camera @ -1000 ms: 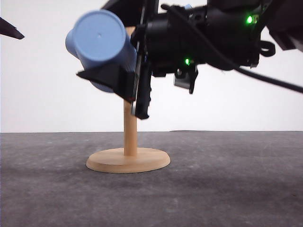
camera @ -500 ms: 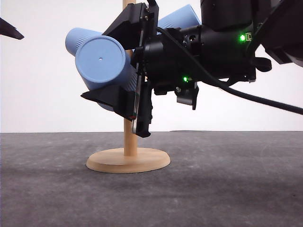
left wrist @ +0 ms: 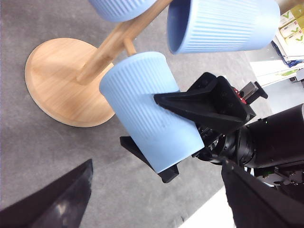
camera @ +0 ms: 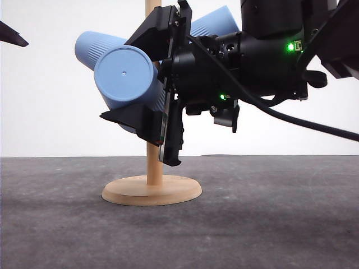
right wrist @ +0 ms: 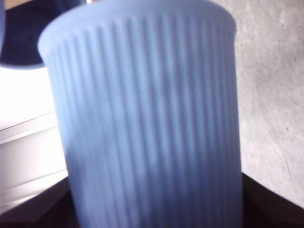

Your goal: Place three cups

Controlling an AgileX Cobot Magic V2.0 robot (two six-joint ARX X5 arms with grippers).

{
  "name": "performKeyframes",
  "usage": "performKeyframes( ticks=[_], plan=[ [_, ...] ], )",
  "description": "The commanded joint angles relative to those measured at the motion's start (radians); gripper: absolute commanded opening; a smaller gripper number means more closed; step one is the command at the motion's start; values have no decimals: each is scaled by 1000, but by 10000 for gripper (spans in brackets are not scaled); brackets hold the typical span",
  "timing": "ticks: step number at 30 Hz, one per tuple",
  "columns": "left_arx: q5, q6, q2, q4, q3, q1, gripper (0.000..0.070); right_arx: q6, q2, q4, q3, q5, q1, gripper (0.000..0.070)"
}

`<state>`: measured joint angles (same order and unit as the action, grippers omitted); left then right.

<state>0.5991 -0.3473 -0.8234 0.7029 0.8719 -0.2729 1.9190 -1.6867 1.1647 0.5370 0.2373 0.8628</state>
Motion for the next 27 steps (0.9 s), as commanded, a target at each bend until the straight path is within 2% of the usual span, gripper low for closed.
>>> performKeyframes(
  ticks=[1, 11, 15, 24, 27],
  plan=[
    [-2, 14, -5, -12, 10, -2, 518, 7, 1, 5, -18, -11, 0, 400],
    [-2, 14, -5, -15, 10, -2, 518, 7, 23, 24, -92, -71, -3, 399],
    [-2, 14, -5, -15, 10, -2, 518, 7, 23, 73, -118, -79, -16, 399],
    [-2, 14, -6, -17, 10, -2, 518, 7, 23, 92, -118, 24, -37, 402],
    [-2, 14, -6, -16, 10, -2, 518, 7, 23, 92, -117, 82, -43, 402]
  ],
)
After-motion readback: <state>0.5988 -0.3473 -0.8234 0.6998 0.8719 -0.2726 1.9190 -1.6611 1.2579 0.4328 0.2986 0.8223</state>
